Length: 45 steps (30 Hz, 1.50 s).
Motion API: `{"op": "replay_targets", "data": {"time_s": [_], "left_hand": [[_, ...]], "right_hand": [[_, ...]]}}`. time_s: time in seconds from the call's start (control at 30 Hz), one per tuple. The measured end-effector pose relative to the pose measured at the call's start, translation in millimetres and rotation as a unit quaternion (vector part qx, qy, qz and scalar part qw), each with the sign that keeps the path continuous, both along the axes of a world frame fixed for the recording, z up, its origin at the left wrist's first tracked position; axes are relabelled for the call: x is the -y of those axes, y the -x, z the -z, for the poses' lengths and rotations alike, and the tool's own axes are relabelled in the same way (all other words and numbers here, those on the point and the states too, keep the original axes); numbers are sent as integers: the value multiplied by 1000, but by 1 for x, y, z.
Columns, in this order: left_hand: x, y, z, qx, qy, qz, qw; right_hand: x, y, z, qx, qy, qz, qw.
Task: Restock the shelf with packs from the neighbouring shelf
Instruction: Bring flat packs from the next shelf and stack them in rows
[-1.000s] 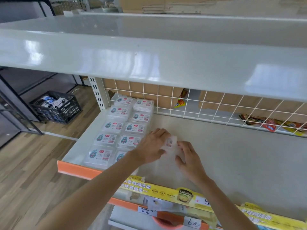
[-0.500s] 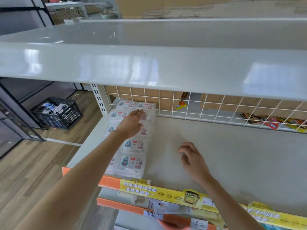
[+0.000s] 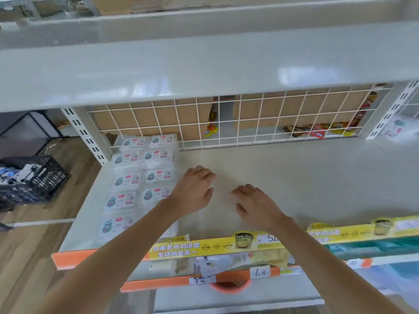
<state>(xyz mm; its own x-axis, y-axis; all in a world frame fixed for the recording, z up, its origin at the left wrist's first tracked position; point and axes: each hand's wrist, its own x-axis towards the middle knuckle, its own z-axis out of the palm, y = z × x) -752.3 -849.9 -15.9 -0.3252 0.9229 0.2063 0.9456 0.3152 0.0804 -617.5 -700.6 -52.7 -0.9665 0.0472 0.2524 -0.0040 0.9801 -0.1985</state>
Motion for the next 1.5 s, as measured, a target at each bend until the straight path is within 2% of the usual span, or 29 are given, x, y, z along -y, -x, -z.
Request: {"op": "replay_targets", "data": {"time_s": [0.1,0.3,0.57,0.73,0.93,1.3,1.5], "left_hand": [[-25,-26,7,5,29,42,999],[-103,-104,1,24,13,80,996],[-233,-236,11,58,-32,171,983],[-298,-299,19,79,-1,224,971],[-371,-327,17,94,21,232,968],[-536,-338,19,142,21,211,967],[-584,-342,23,136,50,219,965]], "right_hand": [[-21,-33,-3,-24,-19,10,999],[-82,-128,-16,-24,-31,58,998],[-169,-283,-25,-28,-15,176,984],[-213,-351,-21,-20,11,264,964],[-261,-385,-22,-76,40,308,948],[-432,-405,-42,-37,28,368,929],[-487,-409,-17,-39,65,390,918]]}}
